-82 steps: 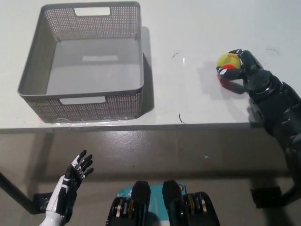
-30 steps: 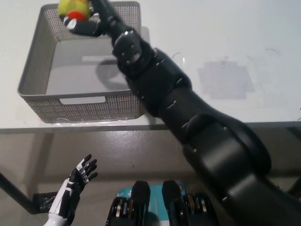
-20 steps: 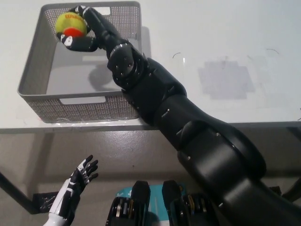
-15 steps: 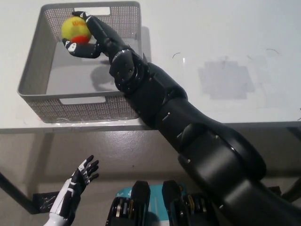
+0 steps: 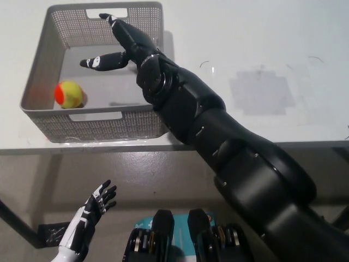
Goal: Use the right hand to pick up a tennis ball and put it into a container on the left side
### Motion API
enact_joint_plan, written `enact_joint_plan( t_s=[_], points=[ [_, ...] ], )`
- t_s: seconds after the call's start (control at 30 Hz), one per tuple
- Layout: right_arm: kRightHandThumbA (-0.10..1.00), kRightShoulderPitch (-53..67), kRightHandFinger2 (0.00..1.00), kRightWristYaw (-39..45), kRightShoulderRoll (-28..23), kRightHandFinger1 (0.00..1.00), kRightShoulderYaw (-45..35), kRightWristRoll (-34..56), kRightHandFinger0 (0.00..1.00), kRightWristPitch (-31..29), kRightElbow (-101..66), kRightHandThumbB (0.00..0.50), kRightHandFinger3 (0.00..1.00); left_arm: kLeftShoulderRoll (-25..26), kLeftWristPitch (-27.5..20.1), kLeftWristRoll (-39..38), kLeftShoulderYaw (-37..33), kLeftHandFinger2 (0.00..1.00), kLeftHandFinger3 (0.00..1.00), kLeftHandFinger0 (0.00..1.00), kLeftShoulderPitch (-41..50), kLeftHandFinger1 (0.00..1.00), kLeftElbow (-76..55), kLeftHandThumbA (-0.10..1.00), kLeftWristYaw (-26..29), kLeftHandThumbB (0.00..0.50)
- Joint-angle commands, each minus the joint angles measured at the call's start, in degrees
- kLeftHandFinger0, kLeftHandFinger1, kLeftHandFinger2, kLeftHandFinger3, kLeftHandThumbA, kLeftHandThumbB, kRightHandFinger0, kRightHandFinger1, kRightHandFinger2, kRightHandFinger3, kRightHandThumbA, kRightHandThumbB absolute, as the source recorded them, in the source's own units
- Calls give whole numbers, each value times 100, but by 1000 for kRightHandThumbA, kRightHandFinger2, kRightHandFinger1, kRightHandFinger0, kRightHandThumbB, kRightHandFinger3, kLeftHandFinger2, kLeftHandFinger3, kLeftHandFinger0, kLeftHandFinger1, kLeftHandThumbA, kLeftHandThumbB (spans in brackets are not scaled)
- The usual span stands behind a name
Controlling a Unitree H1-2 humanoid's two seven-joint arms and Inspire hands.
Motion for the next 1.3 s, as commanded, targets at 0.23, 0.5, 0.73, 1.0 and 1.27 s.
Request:
enact_joint_plan(
  t_s=[0.23,0.5,0.73,1.0,1.27],
  points=[
    [1000,245,1000,-64,-922,1000,-487,156,1000,-142,-2363,364,1000,176,-71,1,-29,1000,1000,1000,-28,1000,-140,1000,-129,254],
    [1000,1999,1000,572,-2007,1000,-997,258,1000,732,-6427,362,1000,152,-43,-113,-1,1000,1000,1000,26,1000,-160,1000,-153,241],
    [1000,3744,1000,531,-2114,1000,-1745,1083,1000,738,-8706,322,1000,154,-108,-156,70,1000,1000,1000,130,1000,-156,1000,-111,230],
    [1000,5684,1000,476,-2207,1000,-2062,1811,1000,129,-9812,289,1000,81,-228,-169,165,1000,1000,1000,230,1000,-139,1000,23,215],
    [1000,6741,1000,500,-2113,1000,-2051,2119,1000,-643,-9435,244,1000,58,-211,-146,246,1000,1000,1000,180,1000,-116,1000,132,194]
  ],
)
